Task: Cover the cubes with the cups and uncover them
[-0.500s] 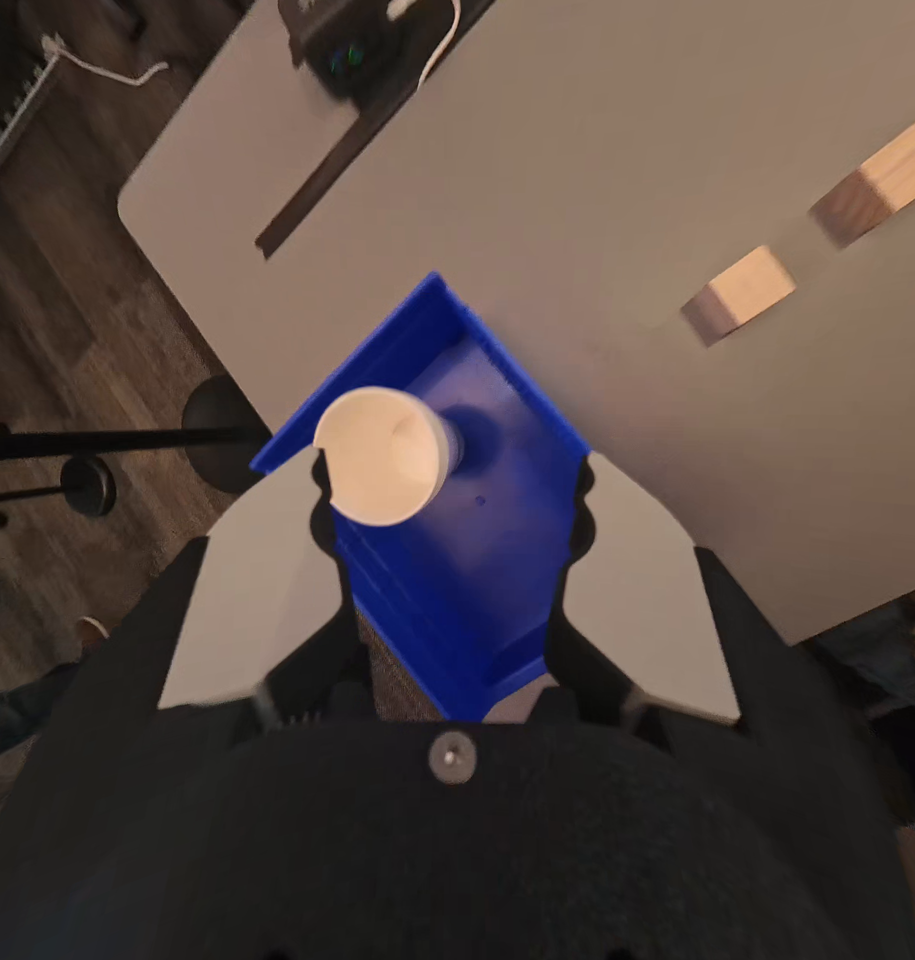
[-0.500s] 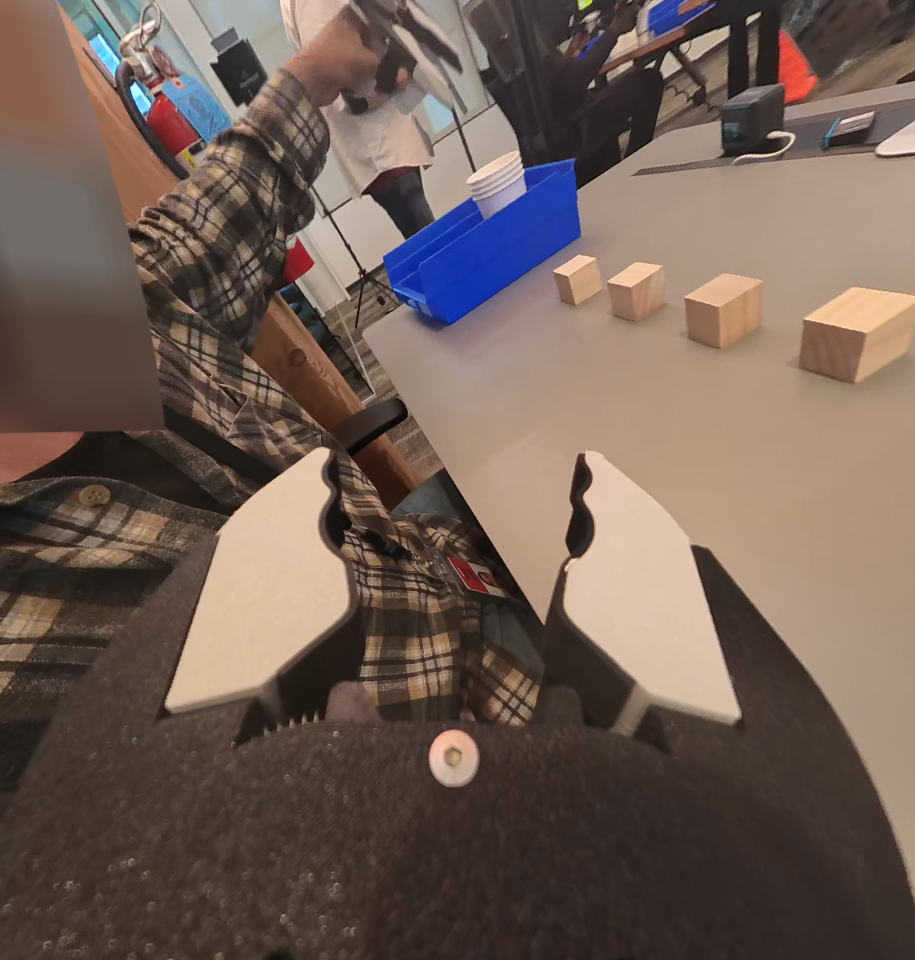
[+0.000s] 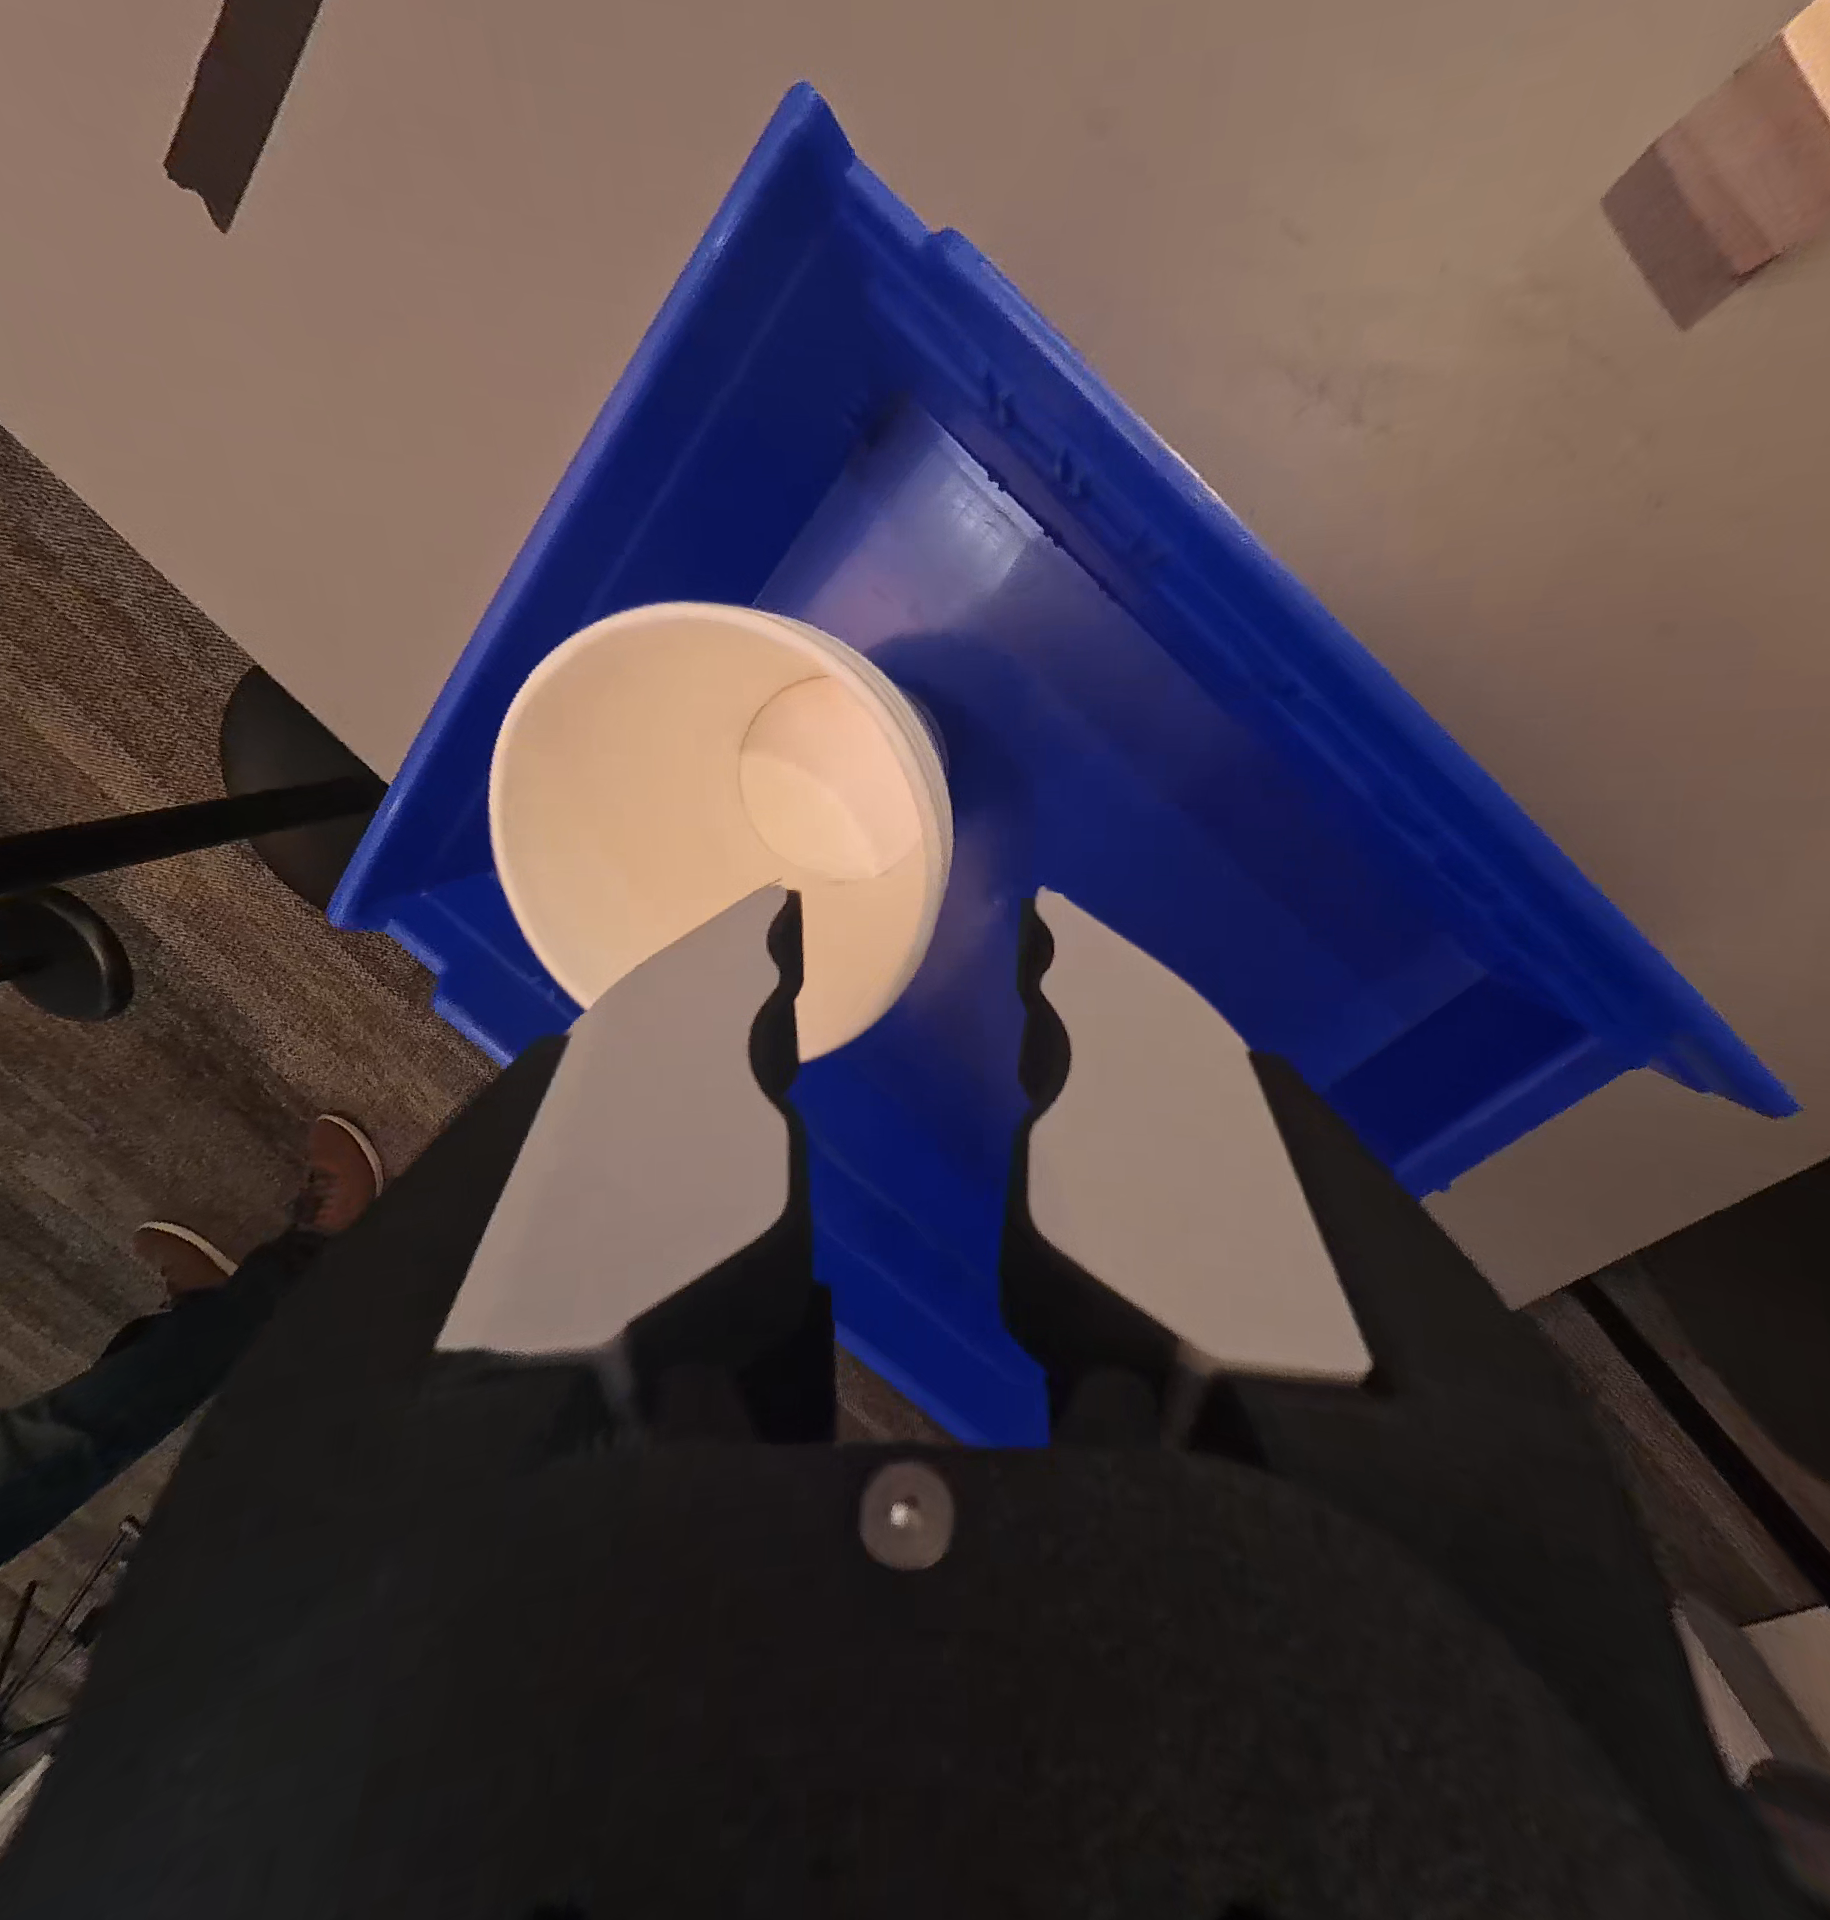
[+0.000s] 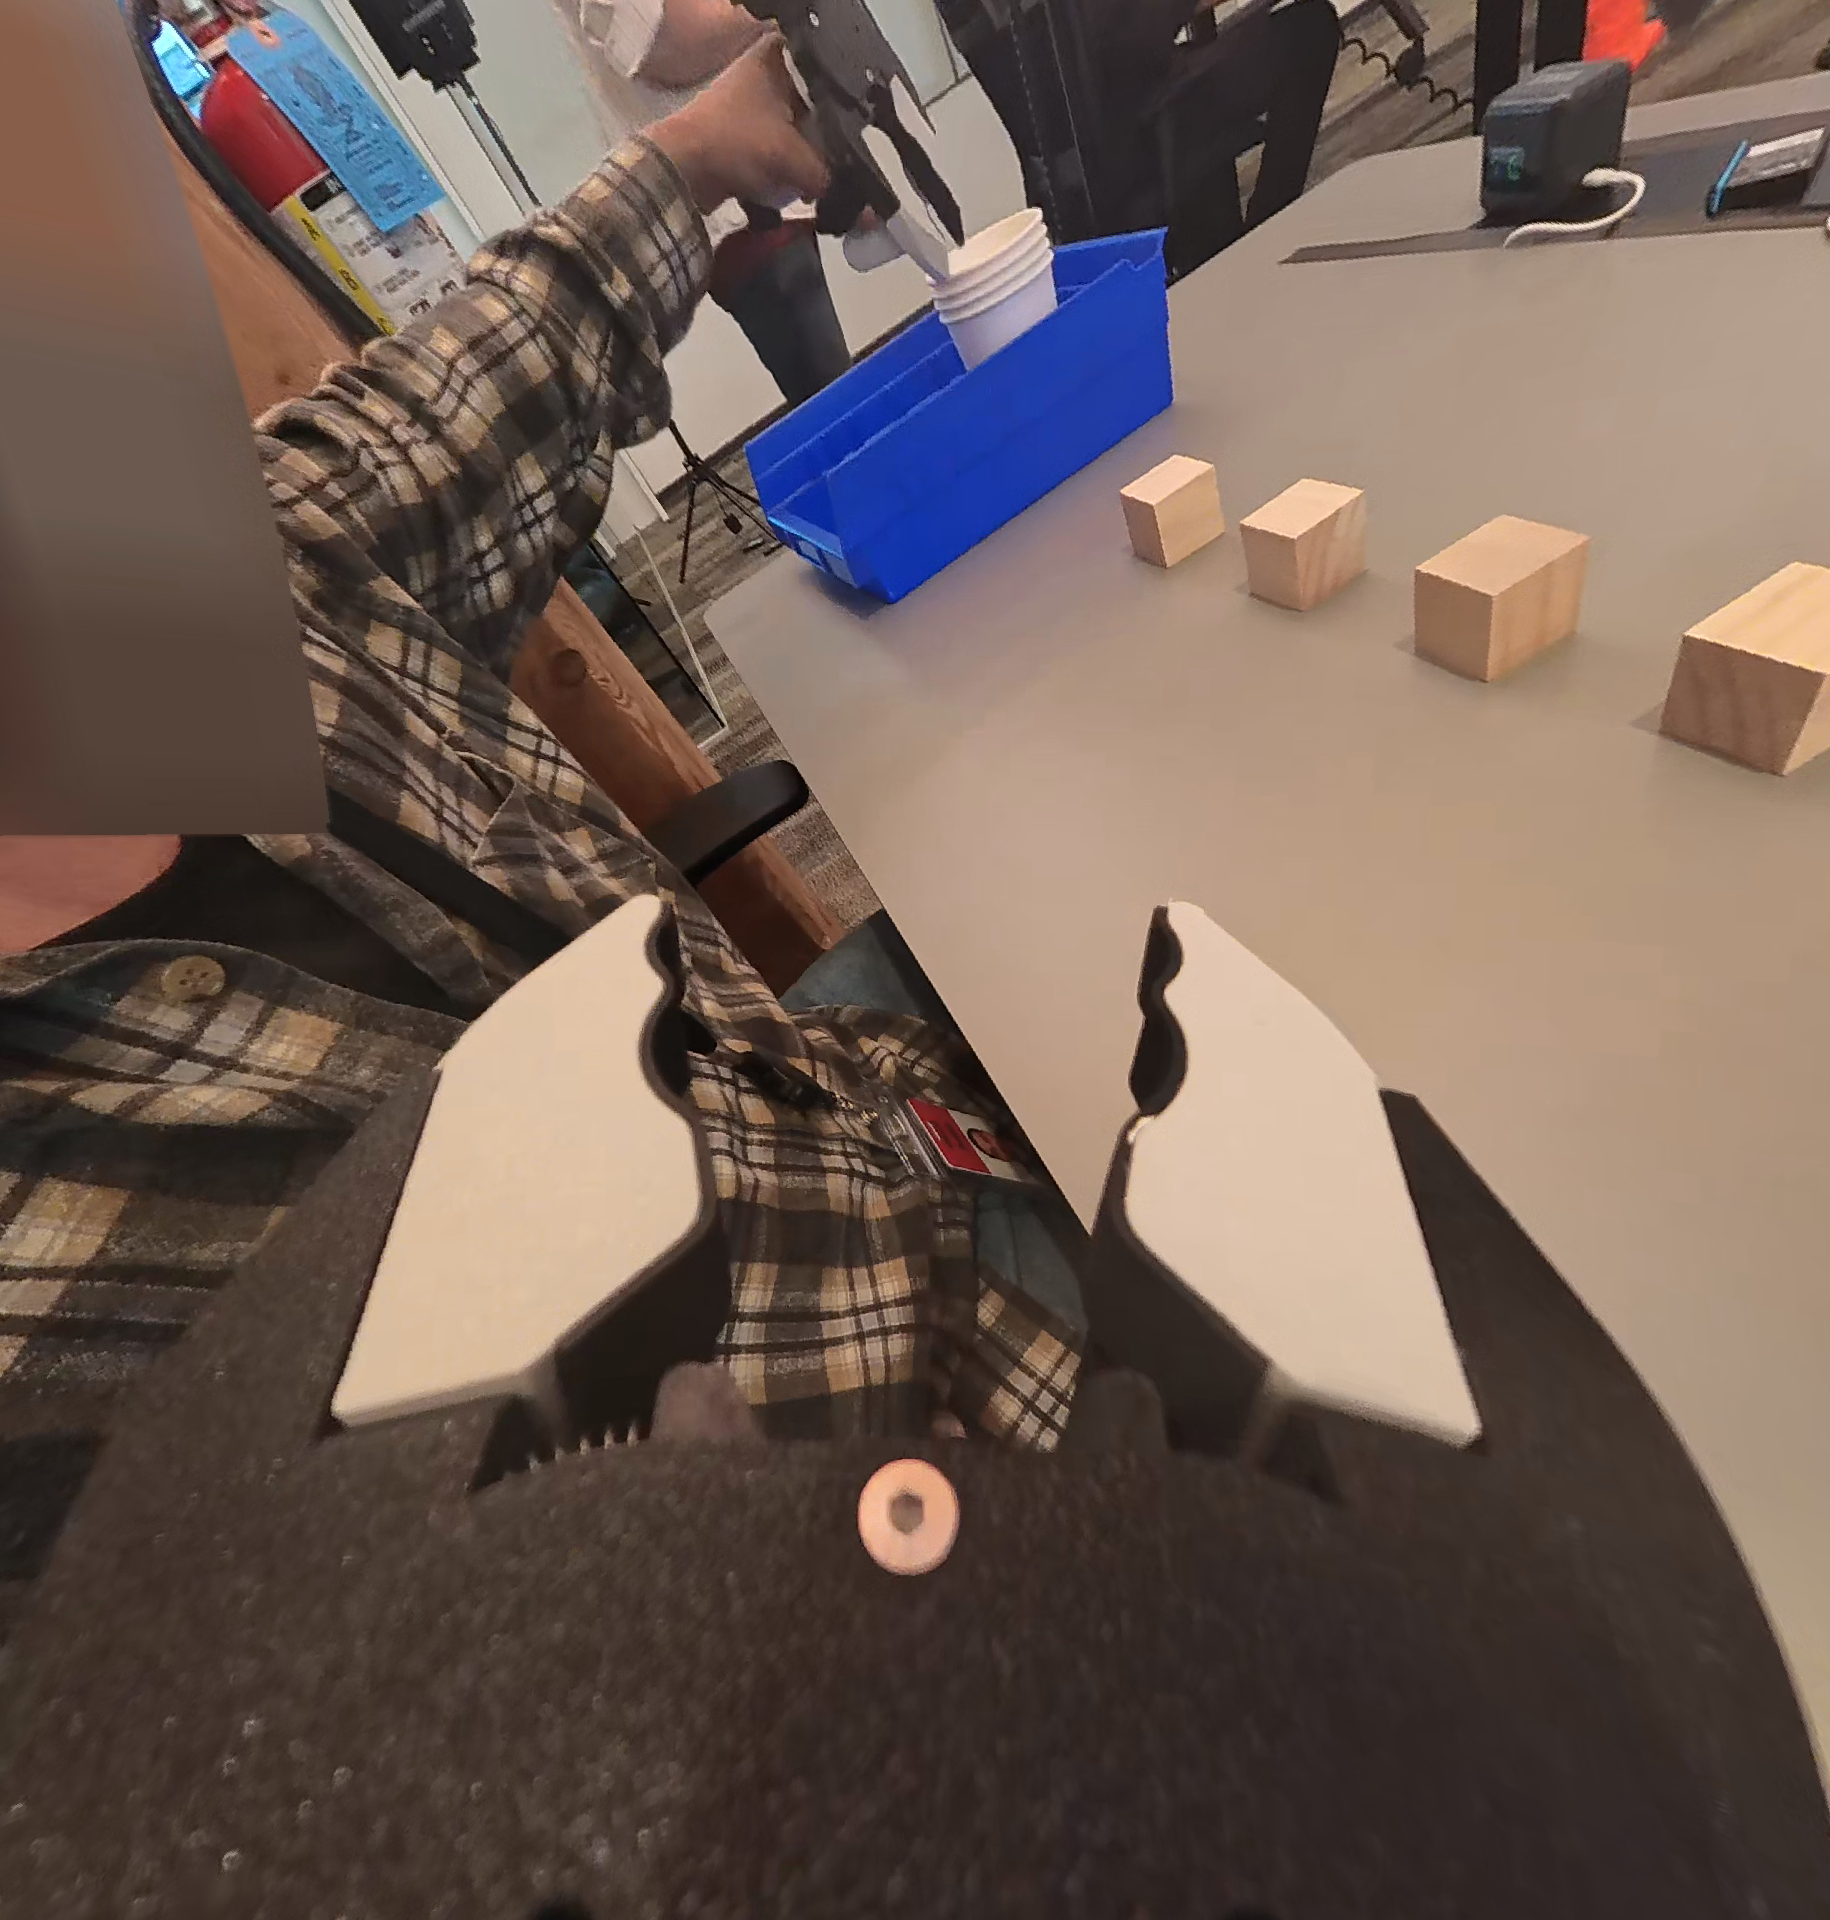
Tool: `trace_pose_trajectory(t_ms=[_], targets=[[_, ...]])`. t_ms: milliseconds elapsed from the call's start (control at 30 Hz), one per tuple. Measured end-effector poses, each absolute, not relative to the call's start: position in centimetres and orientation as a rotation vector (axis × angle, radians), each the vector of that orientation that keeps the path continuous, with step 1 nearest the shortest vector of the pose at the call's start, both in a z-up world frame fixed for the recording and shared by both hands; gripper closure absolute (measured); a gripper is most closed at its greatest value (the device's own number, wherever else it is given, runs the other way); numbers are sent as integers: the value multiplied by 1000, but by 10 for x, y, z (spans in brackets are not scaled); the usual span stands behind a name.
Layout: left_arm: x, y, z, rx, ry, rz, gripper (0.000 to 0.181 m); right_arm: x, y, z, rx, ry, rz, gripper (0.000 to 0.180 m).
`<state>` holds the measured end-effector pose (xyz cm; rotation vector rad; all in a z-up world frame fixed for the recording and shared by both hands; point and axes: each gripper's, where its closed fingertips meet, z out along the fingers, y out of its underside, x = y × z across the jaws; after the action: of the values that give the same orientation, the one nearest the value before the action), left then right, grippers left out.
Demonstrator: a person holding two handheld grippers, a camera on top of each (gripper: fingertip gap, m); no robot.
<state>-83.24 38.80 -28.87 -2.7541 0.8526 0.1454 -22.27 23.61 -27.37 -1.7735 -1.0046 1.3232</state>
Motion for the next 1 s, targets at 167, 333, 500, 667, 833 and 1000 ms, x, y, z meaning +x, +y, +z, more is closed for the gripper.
trace_pose_trajectory(t_ms=[167, 333, 500, 667, 833, 1000], targets=[[-832, 390, -293, -2758, 875, 139, 149, -227, 239, -274, -1786, -1009, 1324, 96], [-830, 392, -295, -2761, 873, 128, 151, -230, 239, -274, -1787, -1019, 1326, 96], [-830, 394, -299, -2772, 870, 121, 156, -226, 238, -273, -1785, -1000, 1329, 96], [-828, 391, -301, -2797, 868, 92, 168, -225, 237, -273, -1787, -998, 1326, 96], [-827, 387, -303, -2829, 866, 58, 178, -225, 237, -273, -1786, -996, 1329, 97], [-827, 384, -298, -2857, 856, 59, 178, -224, 236, -274, -1787, -999, 1331, 97]])
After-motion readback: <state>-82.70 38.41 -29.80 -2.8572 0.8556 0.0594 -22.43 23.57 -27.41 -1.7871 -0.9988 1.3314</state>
